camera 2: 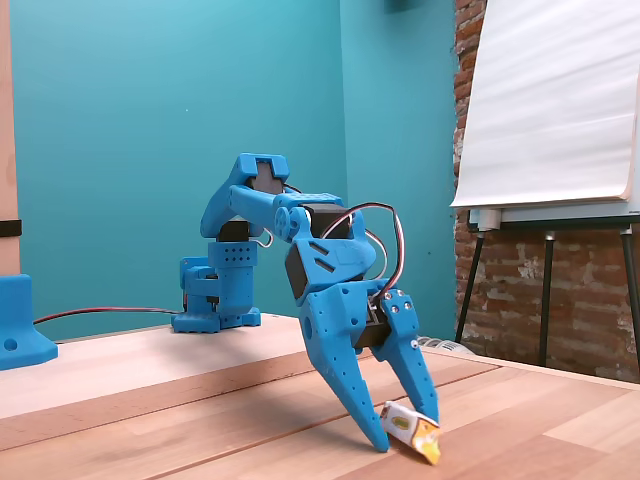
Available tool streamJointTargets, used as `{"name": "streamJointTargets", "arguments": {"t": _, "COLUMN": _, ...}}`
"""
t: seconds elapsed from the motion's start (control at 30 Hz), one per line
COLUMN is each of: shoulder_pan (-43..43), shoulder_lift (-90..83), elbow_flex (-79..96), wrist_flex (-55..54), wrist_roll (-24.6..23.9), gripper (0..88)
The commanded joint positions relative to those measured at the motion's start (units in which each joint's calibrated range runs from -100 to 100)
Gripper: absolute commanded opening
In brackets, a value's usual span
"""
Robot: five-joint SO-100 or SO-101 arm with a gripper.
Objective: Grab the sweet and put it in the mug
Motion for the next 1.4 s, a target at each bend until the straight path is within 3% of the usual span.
{"name": "streamJointTargets", "arguments": {"t": 0.0, "shoulder_pan": -0.2, "shoulder_lift": -1.0, "elbow_flex": -2.9, "wrist_flex": -0.9, "wrist_roll": -0.3, "gripper": 3.6}}
{"name": "streamJointTargets", "arguments": {"t": 0.5, "shoulder_pan": 0.7, "shoulder_lift": -9.8, "elbow_flex": -3.1, "wrist_flex": 0.1, "wrist_roll": -0.4, "gripper": 3.4}}
{"name": "streamJointTargets", "arguments": {"t": 0.7, "shoulder_pan": 1.4, "shoulder_lift": -26.1, "elbow_flex": -3.0, "wrist_flex": 0.2, "wrist_roll": -5.2, "gripper": 3.4}}
{"name": "streamJointTargets", "arguments": {"t": 0.97, "shoulder_pan": 12.2, "shoulder_lift": -45.4, "elbow_flex": 6.6, "wrist_flex": 0.2, "wrist_roll": -7.7, "gripper": 3.4}}
{"name": "streamJointTargets", "arguments": {"t": 1.37, "shoulder_pan": 31.5, "shoulder_lift": -43.6, "elbow_flex": 13.6, "wrist_flex": -0.8, "wrist_roll": -7.6, "gripper": 3.5}}
